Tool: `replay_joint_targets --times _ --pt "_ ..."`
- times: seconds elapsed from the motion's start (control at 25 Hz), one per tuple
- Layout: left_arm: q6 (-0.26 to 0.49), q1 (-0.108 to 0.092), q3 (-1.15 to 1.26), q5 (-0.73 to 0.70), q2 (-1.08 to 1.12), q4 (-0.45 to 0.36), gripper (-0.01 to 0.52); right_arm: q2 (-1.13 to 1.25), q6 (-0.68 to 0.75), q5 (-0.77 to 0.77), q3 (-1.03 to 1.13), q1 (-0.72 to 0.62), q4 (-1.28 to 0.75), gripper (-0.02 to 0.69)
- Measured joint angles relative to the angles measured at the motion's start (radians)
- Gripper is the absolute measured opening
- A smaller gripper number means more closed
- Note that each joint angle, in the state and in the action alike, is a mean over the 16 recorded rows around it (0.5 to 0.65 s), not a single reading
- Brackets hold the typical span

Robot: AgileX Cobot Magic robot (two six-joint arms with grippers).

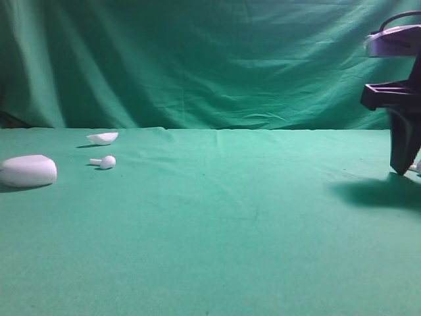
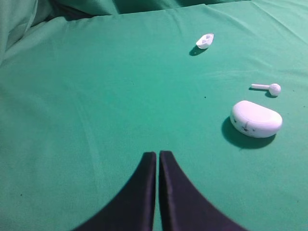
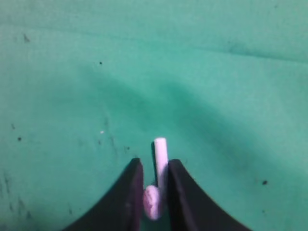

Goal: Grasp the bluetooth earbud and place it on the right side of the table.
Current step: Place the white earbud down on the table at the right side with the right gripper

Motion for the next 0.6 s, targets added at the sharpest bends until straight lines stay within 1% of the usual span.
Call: replay_joint_targets --times 0.16,0.24,0.28,0.32,0.4,0.6 --pt "0.0 0.0 0.0 0.0 0.0 0.0 0.0 -0.031 0.001 0.044 -0.03 0.0 0.0 0.335" --pt "0.0 0.0 0.0 0.0 0.0 0.0 0.0 -0.065 0.001 0.075 -0.047 0.0 0.002 0.363" --pt "0.0 0.0 0.0 0.0 0.0 0.0 0.0 -0.087 0.001 0.092 -0.056 0.0 0.002 0.367" --pt "0.0 0.0 0.0 0.0 0.0 0.0 0.0 -0.112 0.001 0.111 -0.064 0.0 0.004 0.364" --pt "0.0 0.0 0.0 0.0 0.0 0.0 0.0 -0.173 0.0 0.154 -0.082 0.0 0.007 0.336" --pt "0.0 0.0 0.0 0.0 0.0 0.0 0.0 -0.375 -0.004 0.273 -0.112 0.0 0.019 0.214"
